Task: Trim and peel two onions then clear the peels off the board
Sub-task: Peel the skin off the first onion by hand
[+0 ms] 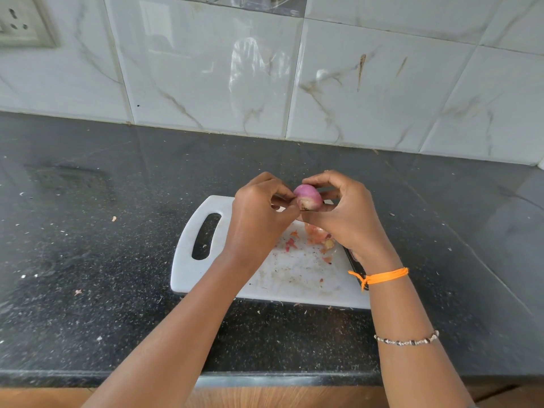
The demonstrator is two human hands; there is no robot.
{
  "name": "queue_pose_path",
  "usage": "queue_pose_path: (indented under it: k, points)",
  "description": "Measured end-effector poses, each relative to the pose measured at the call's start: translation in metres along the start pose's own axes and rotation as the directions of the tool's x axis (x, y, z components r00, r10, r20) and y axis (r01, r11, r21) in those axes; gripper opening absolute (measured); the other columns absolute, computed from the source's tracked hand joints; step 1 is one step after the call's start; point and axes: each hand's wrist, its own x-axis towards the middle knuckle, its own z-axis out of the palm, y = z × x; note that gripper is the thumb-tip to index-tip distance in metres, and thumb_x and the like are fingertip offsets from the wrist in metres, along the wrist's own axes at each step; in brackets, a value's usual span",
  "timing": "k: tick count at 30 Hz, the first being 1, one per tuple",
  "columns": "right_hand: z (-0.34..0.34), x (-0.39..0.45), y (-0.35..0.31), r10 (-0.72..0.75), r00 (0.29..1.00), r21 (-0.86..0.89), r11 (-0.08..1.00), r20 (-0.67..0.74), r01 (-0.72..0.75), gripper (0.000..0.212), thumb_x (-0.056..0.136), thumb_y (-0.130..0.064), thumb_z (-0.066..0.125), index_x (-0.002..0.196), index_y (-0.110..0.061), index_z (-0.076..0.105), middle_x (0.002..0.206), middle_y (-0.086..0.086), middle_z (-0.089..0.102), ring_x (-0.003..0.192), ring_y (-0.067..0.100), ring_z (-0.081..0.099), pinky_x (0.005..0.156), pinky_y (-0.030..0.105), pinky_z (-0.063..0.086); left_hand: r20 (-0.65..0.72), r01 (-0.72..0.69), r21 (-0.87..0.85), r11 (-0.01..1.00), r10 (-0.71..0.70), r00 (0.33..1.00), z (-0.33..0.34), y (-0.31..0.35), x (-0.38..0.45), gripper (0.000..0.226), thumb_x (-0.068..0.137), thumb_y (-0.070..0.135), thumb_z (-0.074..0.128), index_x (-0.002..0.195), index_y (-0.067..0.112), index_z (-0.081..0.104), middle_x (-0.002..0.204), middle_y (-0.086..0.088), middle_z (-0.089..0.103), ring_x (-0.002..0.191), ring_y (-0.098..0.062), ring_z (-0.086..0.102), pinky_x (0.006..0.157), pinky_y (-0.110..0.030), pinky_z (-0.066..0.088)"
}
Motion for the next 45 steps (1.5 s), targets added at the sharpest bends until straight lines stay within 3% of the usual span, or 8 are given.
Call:
queue_pose_path:
  k: [8,13,23,28,31,35,41,45]
  points:
    - [-0.004,-0.001,-0.003,0.018,0.995,0.102,0.994,0.094,-0.028,0.047,0.060,0.000,0.084,0.099,-0.019,0.066,0.097,-0.007,0.069,0.085,0.002,0.065,0.070,0.017,0.052,-0.007,0.033,0.014,0.999,-0.033,0.999,-0.003,-0.003,0.006,0.007,0.077,0.002,0.069,0.075,0.007,0.064,0.085,0.002,0.058,0.073,-0.005,0.059,0.066,-0.014,0.049]
    - [-0.009,-0.001,-0.003,-0.020,0.990,0.219,0.976,0.142,-0.011,0.052,0.066,0.005,0.079,0.105,-0.025,0.062,0.109,-0.007,0.063,0.095,0.005,0.063,0.082,0.027,0.054,0.044,0.279,-0.153,0.948,-0.275,0.960,-0.006,-0.003,0.009,0.012,0.085,0.011,0.065,0.074,0.016,0.061,0.090,-0.011,0.067,0.074,-0.021,0.069,0.070,-0.041,0.058]
    - [-0.016,0.000,-0.001,-0.084,0.986,0.577,0.817,0.147,-0.017,0.047,0.074,0.001,0.071,0.117,-0.015,0.058,0.109,0.002,0.069,0.111,0.021,0.062,0.095,0.036,0.051,0.090,0.311,-0.203,0.928,-0.299,0.950,-0.006,-0.002,0.008,0.009,0.085,0.010,0.066,0.083,0.018,0.062,0.085,-0.005,0.069,0.076,-0.020,0.070,0.052,-0.017,0.049]
    - [-0.015,0.001,-0.001,-0.081,0.984,0.494,0.869,0.160,-0.009,0.048,0.076,-0.003,0.069,0.119,-0.021,0.060,0.114,0.001,0.065,0.105,0.015,0.061,0.087,0.025,0.050,0.043,0.250,-0.353,0.902,-0.251,0.967,-0.010,0.000,0.009,0.030,0.086,-0.006,0.054,0.084,0.022,0.067,0.084,0.008,0.069,0.081,-0.014,0.068,0.077,-0.032,0.057]
    - [-0.012,0.001,-0.004,-0.062,0.987,0.437,0.899,0.146,-0.008,0.049,0.072,0.007,0.073,0.113,-0.018,0.062,0.104,-0.003,0.065,0.095,0.011,0.062,0.077,0.022,0.053,0.101,0.291,-0.473,0.832,-0.277,0.956,-0.011,0.010,0.006,0.008,0.090,0.015,0.060,0.086,0.011,0.066,0.083,-0.002,0.071,0.075,-0.017,0.070,0.072,-0.035,0.058]
    - [-0.007,0.000,-0.002,-0.066,0.984,0.276,0.961,0.164,0.019,0.056,0.064,-0.002,0.080,0.109,-0.030,0.065,0.113,0.000,0.057,0.104,0.015,0.060,0.089,0.038,0.054,0.097,0.270,-0.379,0.885,-0.252,0.963,-0.007,0.008,0.005,0.017,0.079,0.028,0.075,0.081,0.013,0.066,0.080,-0.006,0.070,0.075,-0.024,0.070,0.071,-0.049,0.058]
    - [-0.001,0.000,0.000,-0.065,0.992,0.155,0.987,0.108,0.048,0.051,0.062,0.001,0.082,0.099,-0.028,0.063,0.110,-0.003,0.051,0.103,0.016,0.058,0.086,0.033,0.055,0.097,0.282,-0.391,0.876,-0.266,0.959,-0.006,0.002,0.008,0.007,0.088,0.009,0.064,0.082,0.004,0.063,0.090,-0.015,0.067,0.078,-0.020,0.069,0.070,-0.039,0.060]
    - [-0.004,0.001,-0.002,-0.041,0.999,0.287,0.957,0.033,0.030,0.051,0.059,-0.006,0.082,0.097,-0.028,0.056,0.110,0.001,0.055,0.093,0.021,0.062,0.074,0.032,0.056,0.118,0.328,-0.400,0.855,-0.307,0.944,-0.005,0.001,0.007,0.006,0.085,0.004,0.067,0.080,0.005,0.064,0.083,-0.011,0.068,0.077,-0.021,0.069,0.070,-0.029,0.059]
